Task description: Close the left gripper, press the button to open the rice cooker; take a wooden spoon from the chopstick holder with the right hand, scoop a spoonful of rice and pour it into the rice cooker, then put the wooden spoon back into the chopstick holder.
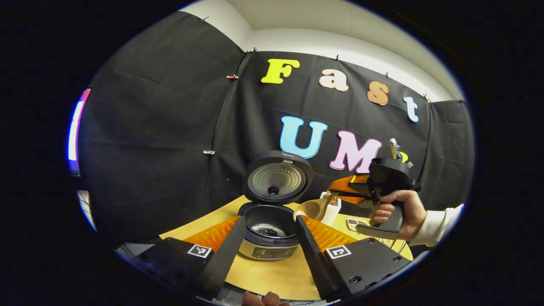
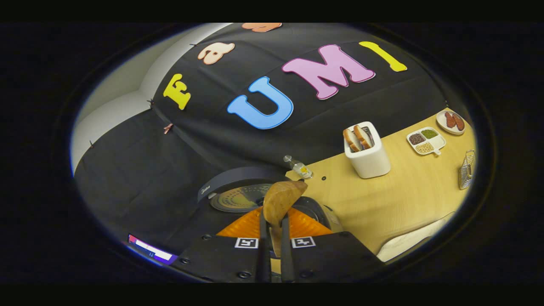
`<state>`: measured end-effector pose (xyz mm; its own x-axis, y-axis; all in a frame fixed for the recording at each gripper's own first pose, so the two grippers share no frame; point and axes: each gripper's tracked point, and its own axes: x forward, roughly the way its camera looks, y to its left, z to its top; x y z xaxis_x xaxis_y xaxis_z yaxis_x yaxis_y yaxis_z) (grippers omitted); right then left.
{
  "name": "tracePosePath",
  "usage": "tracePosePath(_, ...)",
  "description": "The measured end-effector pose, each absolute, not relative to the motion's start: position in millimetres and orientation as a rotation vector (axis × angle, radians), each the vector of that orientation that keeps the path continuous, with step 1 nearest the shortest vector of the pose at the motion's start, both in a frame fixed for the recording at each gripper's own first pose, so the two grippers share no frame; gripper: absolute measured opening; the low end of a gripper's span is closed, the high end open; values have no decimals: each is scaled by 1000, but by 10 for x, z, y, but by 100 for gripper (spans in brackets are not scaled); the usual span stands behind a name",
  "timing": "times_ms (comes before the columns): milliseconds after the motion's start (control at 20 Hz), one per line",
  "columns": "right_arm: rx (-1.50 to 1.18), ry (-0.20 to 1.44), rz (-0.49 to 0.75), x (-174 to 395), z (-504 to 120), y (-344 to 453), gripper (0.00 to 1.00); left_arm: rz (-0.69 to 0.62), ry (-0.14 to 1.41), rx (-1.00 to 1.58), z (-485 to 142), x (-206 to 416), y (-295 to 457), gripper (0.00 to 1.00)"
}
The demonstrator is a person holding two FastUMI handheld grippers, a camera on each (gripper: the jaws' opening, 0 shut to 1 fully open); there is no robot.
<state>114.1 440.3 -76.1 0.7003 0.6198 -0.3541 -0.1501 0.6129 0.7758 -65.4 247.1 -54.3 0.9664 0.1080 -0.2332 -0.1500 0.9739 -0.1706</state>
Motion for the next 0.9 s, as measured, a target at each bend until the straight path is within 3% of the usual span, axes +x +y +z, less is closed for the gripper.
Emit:
tracePosePath(50,767,662,486,1182,-802,4502,13,133,224,-189,-545,-656,2511,82)
tracePosePath(150,670,662,495,1243,-897,4685,13,134,222,-198,-551,-668,2569,82)
tracePosePath(250,576,656,511,1270,-974,4859,10,136,222,-204,-569,-686,2615,82)
tracePosePath(650,198,575,580,1187,-1152,5390,13,150,217,-224,-600,-654,2739,82)
tracePosePath(700,159,565,599,1158,-1162,5442,9,151,218,-227,-628,-660,2763,82)
tracePosePath(850,81,544,644,1091,-1205,5579,18,154,220,-233,-656,-656,2799,82)
tracePosePath(900,47,525,653,1086,-1203,5589,16,155,218,-233,-655,-661,2810,82)
